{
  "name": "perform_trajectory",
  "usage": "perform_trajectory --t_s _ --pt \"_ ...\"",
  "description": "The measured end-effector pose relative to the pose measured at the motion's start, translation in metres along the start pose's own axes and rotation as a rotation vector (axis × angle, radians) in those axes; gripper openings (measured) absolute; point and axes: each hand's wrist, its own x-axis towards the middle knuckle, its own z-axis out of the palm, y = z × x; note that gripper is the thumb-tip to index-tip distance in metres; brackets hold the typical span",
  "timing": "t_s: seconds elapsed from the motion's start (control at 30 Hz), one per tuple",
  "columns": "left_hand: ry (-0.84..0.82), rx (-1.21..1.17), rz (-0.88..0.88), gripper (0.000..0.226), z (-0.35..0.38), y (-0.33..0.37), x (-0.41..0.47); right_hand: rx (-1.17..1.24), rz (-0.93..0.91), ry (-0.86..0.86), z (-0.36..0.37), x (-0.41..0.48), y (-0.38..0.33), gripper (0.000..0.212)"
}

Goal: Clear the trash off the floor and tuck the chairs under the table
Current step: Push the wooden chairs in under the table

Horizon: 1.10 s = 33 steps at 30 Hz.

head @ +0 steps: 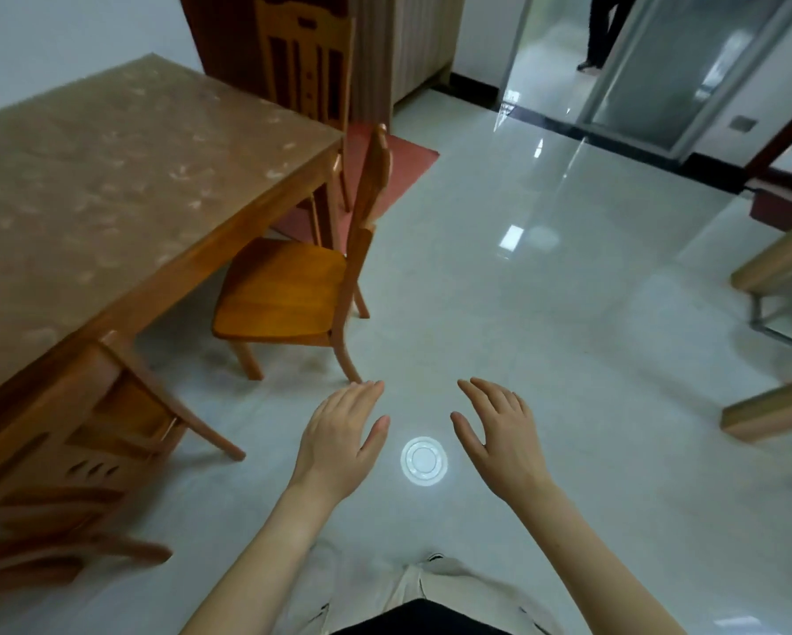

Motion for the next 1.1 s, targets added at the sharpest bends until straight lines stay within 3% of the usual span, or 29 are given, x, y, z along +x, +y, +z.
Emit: perform_trajectory --t_s 0.27,0.53,0.7,0.93,1.1 --pt "0.040 -0.009 0.007 0.052 0.015 0.041 0.109 0.039 -0.055 0.028 -0.038 0.095 0.066 0.051" --pt "0.064 -0.036 -0.084 0.054 0.033 -0.003 0.232 0.050 -0.121 -0.064 -0.011 0.245 0.088 0.053" --pt "0.125 0.041 -0.086 0.051 0.002 -0.040 0.333 0.051 -0.174 -0.091 -0.013 0.364 0.073 0.055" --pt "0.247 0.116 -0.232 0.055 -0.050 -0.076 0.423 0.052 -0.381 -0.156 -0.010 0.502 0.041 0.054" --pt "0.281 0.126 -0.398 0.061 -0.043 -0.089 0.445 0.084 -0.664 -0.191 0.010 0.582 0.032 0.045"
